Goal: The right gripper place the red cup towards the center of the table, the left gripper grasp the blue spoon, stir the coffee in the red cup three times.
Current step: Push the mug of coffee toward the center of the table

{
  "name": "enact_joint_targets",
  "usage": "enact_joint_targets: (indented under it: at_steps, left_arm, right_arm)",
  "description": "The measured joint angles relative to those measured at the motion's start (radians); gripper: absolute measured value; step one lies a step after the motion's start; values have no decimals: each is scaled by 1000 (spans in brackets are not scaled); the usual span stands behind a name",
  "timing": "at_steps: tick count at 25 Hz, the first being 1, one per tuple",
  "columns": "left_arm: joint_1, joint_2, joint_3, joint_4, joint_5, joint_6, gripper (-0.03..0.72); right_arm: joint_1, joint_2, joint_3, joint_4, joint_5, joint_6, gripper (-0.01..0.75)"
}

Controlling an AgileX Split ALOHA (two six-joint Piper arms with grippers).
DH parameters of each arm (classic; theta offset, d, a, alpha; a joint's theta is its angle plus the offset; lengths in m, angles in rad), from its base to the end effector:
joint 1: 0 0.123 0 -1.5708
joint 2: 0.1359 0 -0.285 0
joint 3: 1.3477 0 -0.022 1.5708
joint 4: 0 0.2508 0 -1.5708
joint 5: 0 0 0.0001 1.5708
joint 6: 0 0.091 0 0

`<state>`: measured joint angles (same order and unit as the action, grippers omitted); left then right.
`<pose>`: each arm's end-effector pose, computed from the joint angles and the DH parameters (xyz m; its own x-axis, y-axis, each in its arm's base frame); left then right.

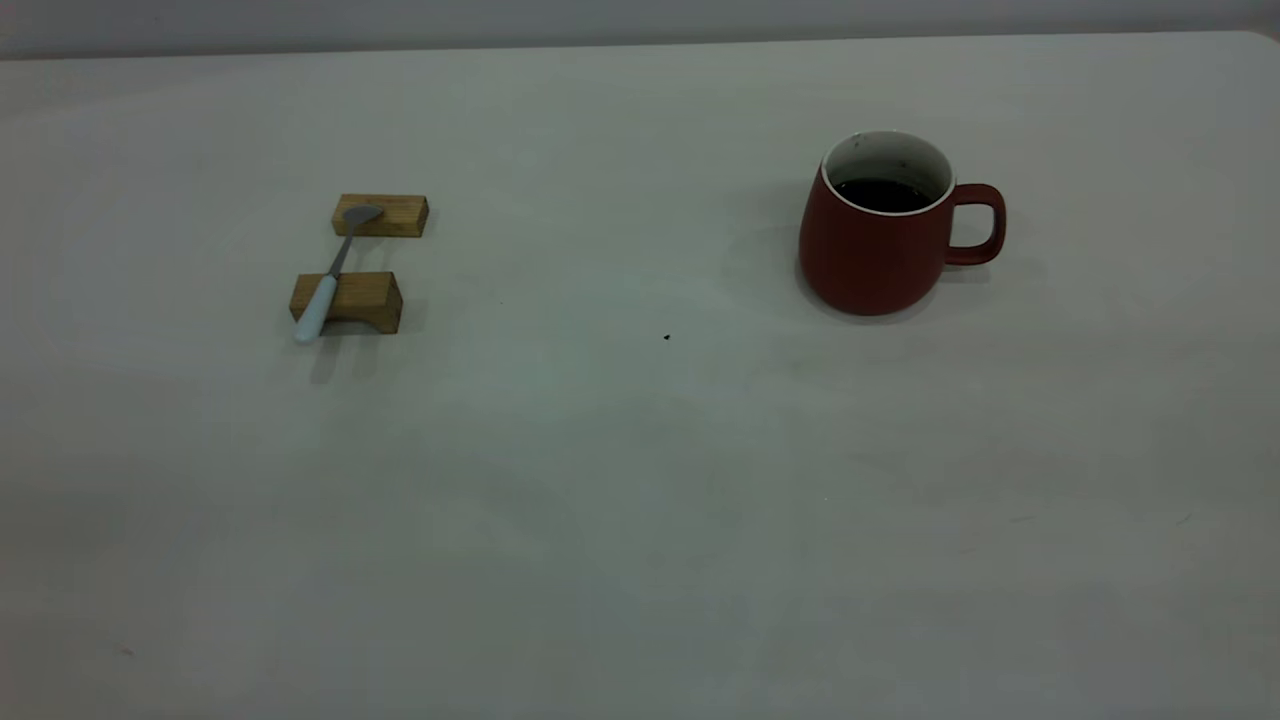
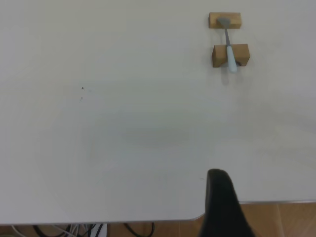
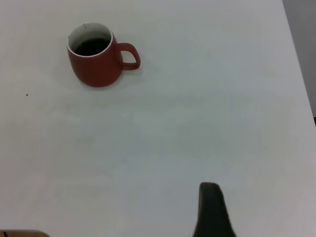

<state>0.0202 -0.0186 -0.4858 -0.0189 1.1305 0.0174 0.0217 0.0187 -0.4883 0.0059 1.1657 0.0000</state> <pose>-0.0091 -0.0017 0.2677 -0.5131 -0.0010 -0.8584 -0.0007 1.0000 -0.0008 -0.0057 0.0004 0.2660 -0.5719 -0.0101 -0.8203 -0.0248 0.9997 0.0050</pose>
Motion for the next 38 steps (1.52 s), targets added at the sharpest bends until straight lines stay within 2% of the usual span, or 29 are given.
enact_joint_targets:
  at_steps: [9,14,18,23,26,32,38]
  left_arm:
    - [0,0,0,0,0,-1,527]
    - [0,0,0,0,0,-1,527]
    - [0,0,0,0,0,-1,527]
    - [0,0,0,0,0,-1,527]
    - [0,0,0,0,0,-1,527]
    - [0,0,0,0,0,-1,527]
    - [0,0,0,0,0,0,527]
  right_arm:
    - [0,14,0,22,-52,0,554]
    - [0,168,0,134,-103,-73,584]
    - [0,413,0,208,-223,-211,595]
    - [0,773,0,270,-503,-386,589]
    - [0,987,-23,321,-615,-498,589]
    - [15,1374,-157,423,-751,-747,588]
    - [49,1715,-317,455,-821,-1108,588]
